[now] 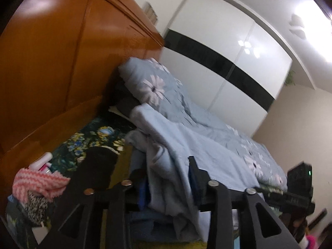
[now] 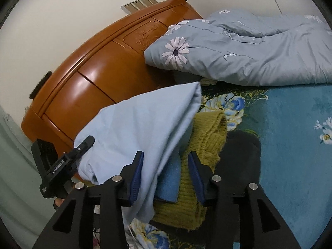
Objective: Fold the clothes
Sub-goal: 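Carry the shirt with both tools to the clothes stack by the headboard, then lower the shirt onto the stack and open both tools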
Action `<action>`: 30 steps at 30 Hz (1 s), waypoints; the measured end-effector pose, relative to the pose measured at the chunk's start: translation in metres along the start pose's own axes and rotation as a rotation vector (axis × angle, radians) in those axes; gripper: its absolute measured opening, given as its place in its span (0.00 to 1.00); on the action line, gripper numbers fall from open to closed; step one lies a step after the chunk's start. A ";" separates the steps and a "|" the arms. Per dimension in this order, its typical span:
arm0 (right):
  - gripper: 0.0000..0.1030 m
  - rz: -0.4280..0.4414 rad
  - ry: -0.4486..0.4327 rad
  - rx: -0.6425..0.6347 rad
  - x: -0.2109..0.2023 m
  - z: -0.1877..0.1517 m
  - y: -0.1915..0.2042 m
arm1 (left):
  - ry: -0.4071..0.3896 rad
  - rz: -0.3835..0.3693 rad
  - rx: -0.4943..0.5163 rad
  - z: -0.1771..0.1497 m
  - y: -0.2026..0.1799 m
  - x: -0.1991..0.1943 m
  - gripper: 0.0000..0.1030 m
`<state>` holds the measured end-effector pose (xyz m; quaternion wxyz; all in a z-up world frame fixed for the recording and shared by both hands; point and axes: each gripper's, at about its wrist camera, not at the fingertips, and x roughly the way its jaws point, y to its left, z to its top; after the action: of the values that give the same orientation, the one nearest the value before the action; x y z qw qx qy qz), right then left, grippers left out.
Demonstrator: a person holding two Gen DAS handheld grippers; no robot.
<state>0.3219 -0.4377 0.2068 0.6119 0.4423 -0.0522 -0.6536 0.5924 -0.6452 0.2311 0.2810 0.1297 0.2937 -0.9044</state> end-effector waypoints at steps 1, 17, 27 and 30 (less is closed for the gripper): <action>0.43 -0.001 -0.005 -0.015 -0.004 0.000 0.000 | -0.023 0.005 -0.014 -0.001 -0.001 -0.006 0.51; 0.54 -0.187 -0.074 -0.298 -0.063 -0.094 -0.021 | -0.074 0.203 0.259 -0.115 -0.080 -0.050 0.77; 0.69 -0.295 -0.127 -0.400 -0.082 -0.130 -0.025 | -0.148 0.253 0.180 -0.170 -0.102 -0.061 0.87; 0.78 -0.311 -0.175 -0.416 -0.093 -0.147 -0.029 | -0.119 0.276 0.171 -0.183 -0.104 -0.055 0.88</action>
<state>0.3818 -0.2819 0.1483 0.5749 0.2516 0.0992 -0.7722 0.5889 -0.4409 0.1555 0.4077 0.1383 0.1779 -0.8849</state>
